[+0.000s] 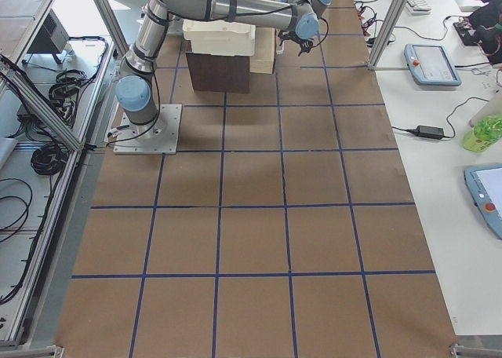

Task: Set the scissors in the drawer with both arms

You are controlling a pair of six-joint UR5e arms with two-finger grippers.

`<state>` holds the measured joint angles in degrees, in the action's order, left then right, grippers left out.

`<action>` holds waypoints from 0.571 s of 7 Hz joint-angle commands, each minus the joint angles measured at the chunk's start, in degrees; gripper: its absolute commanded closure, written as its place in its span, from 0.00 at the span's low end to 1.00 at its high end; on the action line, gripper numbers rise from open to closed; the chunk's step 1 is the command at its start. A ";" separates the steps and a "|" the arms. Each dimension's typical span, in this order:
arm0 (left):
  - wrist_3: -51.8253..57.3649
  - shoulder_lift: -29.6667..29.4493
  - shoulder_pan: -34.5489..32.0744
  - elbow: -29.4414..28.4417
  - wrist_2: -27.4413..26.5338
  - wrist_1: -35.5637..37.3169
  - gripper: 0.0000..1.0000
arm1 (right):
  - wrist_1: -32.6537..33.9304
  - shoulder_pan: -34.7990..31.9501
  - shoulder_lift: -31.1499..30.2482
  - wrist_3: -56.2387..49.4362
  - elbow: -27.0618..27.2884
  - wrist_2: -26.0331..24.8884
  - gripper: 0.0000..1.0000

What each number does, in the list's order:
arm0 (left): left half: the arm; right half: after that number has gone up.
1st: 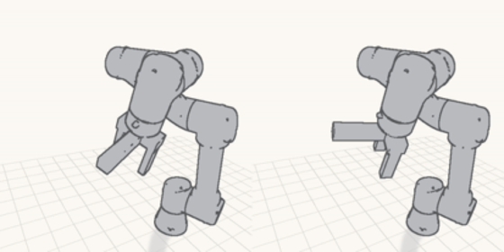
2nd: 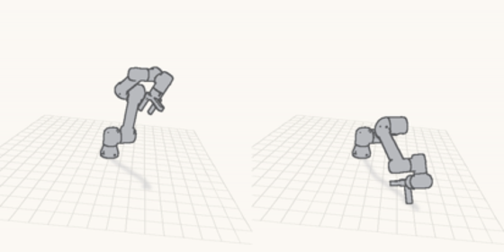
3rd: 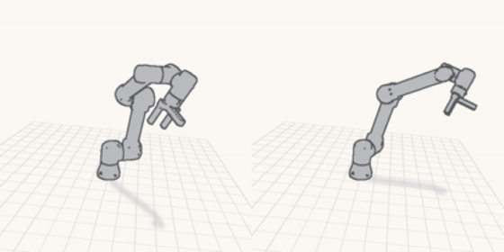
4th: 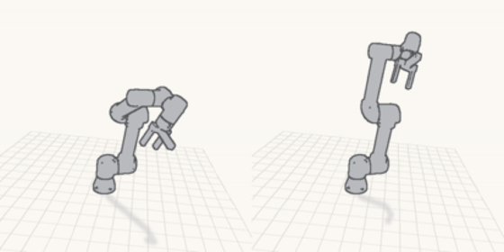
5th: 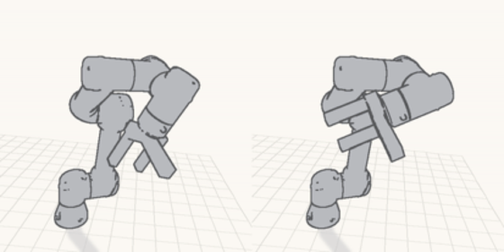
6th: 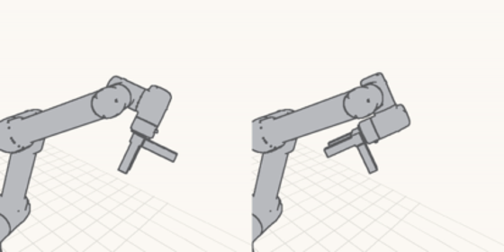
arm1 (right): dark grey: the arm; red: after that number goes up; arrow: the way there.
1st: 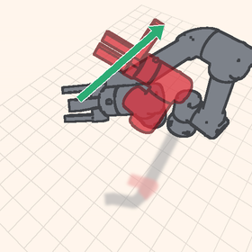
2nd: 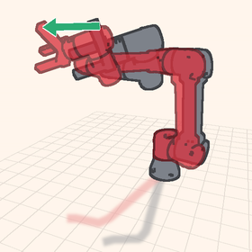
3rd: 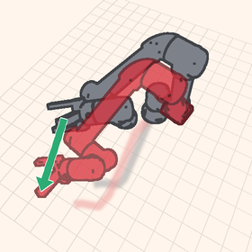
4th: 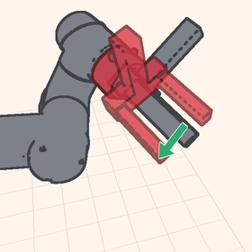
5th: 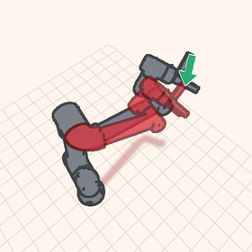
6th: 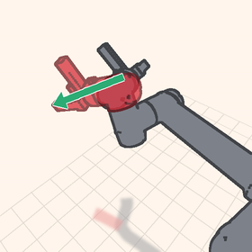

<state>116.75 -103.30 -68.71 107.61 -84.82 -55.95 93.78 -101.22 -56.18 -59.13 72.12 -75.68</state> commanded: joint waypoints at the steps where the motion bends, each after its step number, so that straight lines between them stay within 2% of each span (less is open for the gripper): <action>1: -2.22 2.30 -1.86 -0.91 0.01 -2.91 0.82 | 0.00 0.23 1.33 -0.28 -1.71 0.00 0.00; 4: -2.40 3.45 -2.04 -5.21 0.10 -9.95 0.82 | 0.09 0.23 3.00 -0.28 -3.91 0.00 0.00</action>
<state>114.43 -100.21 -70.65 103.85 -84.74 -63.82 93.83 -100.99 -53.79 -59.41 69.15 -75.67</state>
